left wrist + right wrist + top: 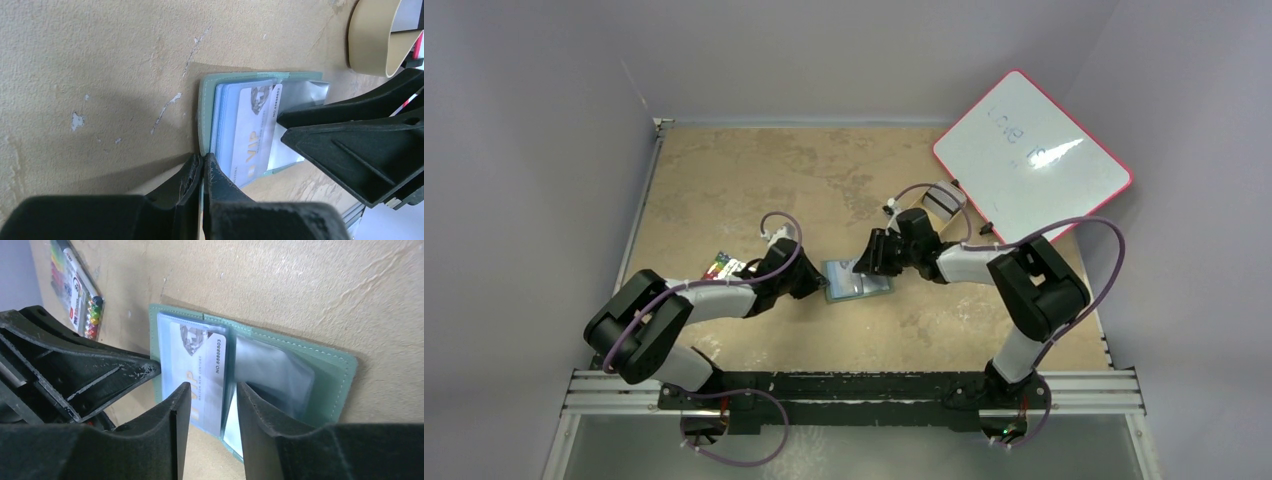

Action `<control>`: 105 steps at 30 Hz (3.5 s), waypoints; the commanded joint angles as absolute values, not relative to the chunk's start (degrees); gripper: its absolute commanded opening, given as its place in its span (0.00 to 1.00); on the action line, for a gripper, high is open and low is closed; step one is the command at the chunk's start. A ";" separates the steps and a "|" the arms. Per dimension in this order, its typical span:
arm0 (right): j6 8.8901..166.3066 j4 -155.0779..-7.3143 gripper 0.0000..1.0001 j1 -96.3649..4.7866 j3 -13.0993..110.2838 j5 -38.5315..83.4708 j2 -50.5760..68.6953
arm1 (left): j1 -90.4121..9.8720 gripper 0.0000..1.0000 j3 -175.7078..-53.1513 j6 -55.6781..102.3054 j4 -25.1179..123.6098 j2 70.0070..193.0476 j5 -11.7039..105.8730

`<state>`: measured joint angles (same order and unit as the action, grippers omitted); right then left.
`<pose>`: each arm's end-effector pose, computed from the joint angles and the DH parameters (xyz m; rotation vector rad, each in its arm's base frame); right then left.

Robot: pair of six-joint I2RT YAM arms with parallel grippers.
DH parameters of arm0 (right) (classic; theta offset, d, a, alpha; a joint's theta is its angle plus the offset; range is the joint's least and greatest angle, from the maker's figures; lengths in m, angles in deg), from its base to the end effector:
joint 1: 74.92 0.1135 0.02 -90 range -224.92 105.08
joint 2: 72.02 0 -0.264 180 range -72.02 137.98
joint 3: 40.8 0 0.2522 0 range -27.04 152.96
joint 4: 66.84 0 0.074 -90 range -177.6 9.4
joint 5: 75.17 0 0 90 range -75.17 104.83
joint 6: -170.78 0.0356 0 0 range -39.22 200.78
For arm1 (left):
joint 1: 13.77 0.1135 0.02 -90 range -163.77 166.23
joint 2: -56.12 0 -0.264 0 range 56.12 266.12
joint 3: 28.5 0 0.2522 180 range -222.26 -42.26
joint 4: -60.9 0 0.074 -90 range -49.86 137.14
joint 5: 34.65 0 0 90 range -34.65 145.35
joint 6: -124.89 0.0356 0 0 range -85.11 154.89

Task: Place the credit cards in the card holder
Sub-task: Insert the credit card into the card holder.

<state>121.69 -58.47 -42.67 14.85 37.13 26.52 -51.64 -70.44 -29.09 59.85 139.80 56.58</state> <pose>0.2736 0.1886 0.1423 -0.0654 2.3581 1.1068 0.2054 -0.1587 0.1335 -0.5720 2.4151 -0.8252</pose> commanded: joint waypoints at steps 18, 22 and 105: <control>120.74 -58.75 0.35 -39.79 17.58 35.43 27.54 | -51.85 0.00 -72.84 -29.71 61.56 139.31 57.10; 121.05 -58.33 0.28 -39.46 17.71 35.83 27.75 | -51.91 0.00 -73.11 -29.71 61.38 139.32 57.08; 118.62 -59.18 0.10 -37.74 13.13 28.53 25.44 | -52.00 0.11 -76.10 -25.49 64.72 137.87 46.02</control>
